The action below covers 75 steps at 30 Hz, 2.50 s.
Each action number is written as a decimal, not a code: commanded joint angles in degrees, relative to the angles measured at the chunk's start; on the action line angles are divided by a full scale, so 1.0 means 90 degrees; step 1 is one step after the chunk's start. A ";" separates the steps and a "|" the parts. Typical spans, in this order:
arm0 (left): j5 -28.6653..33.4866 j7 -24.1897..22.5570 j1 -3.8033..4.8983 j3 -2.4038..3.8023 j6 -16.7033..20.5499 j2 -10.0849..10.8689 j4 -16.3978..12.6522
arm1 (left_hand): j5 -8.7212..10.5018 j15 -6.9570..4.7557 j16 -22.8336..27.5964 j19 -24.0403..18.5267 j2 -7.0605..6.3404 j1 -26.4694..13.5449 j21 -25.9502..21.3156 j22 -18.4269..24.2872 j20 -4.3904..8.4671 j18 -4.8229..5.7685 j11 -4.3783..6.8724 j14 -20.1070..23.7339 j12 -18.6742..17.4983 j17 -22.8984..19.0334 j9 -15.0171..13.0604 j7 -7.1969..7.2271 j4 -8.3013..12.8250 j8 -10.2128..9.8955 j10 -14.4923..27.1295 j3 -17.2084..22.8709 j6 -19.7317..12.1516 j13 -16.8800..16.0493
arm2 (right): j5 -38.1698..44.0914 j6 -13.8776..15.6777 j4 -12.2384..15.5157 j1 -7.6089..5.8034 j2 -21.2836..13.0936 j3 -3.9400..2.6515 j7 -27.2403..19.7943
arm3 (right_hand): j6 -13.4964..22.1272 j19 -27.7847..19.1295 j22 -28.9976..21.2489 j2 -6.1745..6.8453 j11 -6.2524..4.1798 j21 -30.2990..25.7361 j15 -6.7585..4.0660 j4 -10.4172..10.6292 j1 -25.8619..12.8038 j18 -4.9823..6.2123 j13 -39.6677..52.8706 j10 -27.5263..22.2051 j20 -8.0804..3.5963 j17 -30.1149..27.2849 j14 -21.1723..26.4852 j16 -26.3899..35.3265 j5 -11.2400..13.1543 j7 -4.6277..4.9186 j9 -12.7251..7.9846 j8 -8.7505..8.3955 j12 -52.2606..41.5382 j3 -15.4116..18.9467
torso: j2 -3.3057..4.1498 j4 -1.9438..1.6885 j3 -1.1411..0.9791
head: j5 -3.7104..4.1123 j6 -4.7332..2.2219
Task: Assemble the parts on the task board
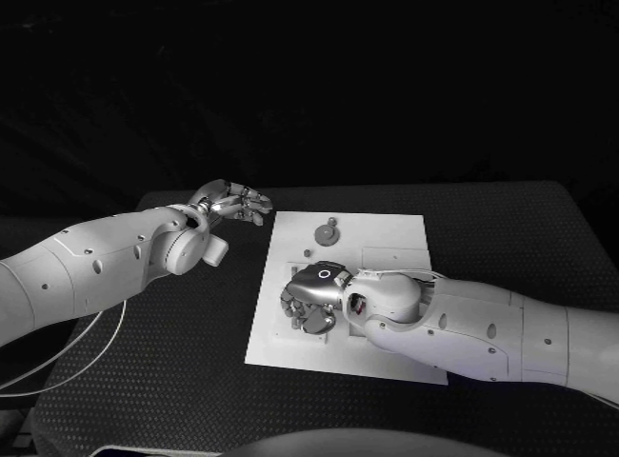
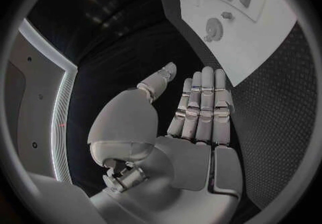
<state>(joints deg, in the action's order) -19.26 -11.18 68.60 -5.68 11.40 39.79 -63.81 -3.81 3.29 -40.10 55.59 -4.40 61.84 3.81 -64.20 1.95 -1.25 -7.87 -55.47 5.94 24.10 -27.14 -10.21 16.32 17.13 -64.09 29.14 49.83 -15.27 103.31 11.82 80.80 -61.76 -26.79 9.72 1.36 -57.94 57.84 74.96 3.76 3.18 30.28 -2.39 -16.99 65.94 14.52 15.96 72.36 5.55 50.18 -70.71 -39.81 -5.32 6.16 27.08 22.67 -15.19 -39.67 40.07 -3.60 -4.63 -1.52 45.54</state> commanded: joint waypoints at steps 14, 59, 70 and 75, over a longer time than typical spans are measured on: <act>0.0036 -0.0059 0.0009 0.0006 -0.0084 -0.0013 -0.0008 | 0.0012 0.0047 0.0036 -0.0049 0.0009 -0.0051 0.0003 0.0015 -0.0001 0.0044 0.0007 -0.0010 0.0030 0.0014 0.0009 0.0002 -0.0007 0.0040 0.0058 -0.0019 -0.0031 0.0005 | 0.0351 0.0022 -0.0131 0.0022 0.0018 0.0025 0.0103 | -0.0007 0.0052 0.0138 -0.0156 -0.0016 0.0042 -0.0046 0.0014 0.0130 0.0053 0.0008 0.0011 -0.0022 0.0006 -0.0022 -0.0025 -0.0017 0.0009 0.0035 0.0045 0.0019 -0.0033 | 0.0001 0.0000 -0.0001 | -0.0018 0.0026; 0.0036 -0.0047 0.0009 0.0005 -0.0091 -0.0006 0.0008 | 0.0012 0.0048 0.0053 -0.0050 0.0010 -0.0054 0.0003 0.0034 -0.0002 0.0045 0.0005 -0.0011 0.0036 0.0035 0.0016 0.0001 -0.0005 0.0047 0.0069 -0.0017 -0.0036 0.0006 | 0.0142 -0.0160 0.0100 0.0019 -0.0251 0.0024 0.0006 | -0.0013 0.0063 0.0138 -0.0153 -0.0021 0.0060 -0.0053 0.0015 0.0145 0.0053 0.0039 0.0019 -0.0030 0.0010 -0.0027 -0.0033 -0.0017 0.0005 0.0067 0.0047 0.0022 -0.0029 | -0.0001 0.0000 -0.0002 | -0.0037 0.0096; 0.0036 -0.0045 0.0009 0.0005 -0.0099 -0.0004 0.0018 | 0.0012 0.0049 0.0057 -0.0050 0.0011 -0.0054 0.0004 0.0038 -0.0002 0.0045 0.0004 -0.0011 0.0037 0.0040 0.0017 0.0001 -0.0004 0.0048 0.0071 -0.0016 -0.0037 0.0007 | 0.0132 -0.0160 0.0145 0.0018 -0.0306 0.0024 0.0006 | -0.0013 0.0061 0.0137 -0.0158 -0.0022 0.0061 -0.0053 0.0015 0.0145 0.0053 0.0045 0.0021 -0.0030 0.0010 -0.0026 -0.0034 -0.0017 0.0005 0.0074 0.0047 0.0023 -0.0028 | 0.0001 0.0003 -0.0002 | -0.0041 0.0106; 0.0036 -0.0043 0.0009 0.0005 -0.0096 -0.0001 0.0016 | 0.0012 0.0049 0.0059 -0.0050 0.0012 -0.0055 0.0004 0.0040 -0.0002 0.0045 0.0004 -0.0011 0.0038 0.0042 0.0018 0.0001 -0.0005 0.0049 0.0072 -0.0016 -0.0038 0.0007 | 0.0145 -0.0188 0.0127 0.0018 -0.0292 0.0024 0.0026 | -0.0012 0.0060 0.0137 -0.0158 -0.0022 0.0062 -0.0053 0.0015 0.0145 0.0053 0.0048 0.0021 -0.0030 0.0010 -0.0025 -0.0034 -0.0017 0.0005 0.0077 0.0046 0.0024 -0.0028 | 0.0001 0.0001 -0.0003 | -0.0034 0.0113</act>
<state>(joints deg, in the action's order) -19.23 -11.15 68.60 -5.68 11.21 39.85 -63.56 -3.81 3.29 -39.88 55.59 -4.40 61.84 3.81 -63.90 1.95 -1.25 -7.88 -55.47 5.94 24.38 -27.07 -10.21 16.33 17.31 -63.66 29.15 49.83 -15.27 104.28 11.71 82.09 -61.67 -29.35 9.87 1.38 -57.62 58.14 74.97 3.77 3.17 30.50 -2.57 -16.91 65.95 14.12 16.30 72.37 5.45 50.22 -70.94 -39.81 -5.31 6.07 27.79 22.80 -14.76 -39.58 40.06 -3.58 -4.64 -1.90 46.54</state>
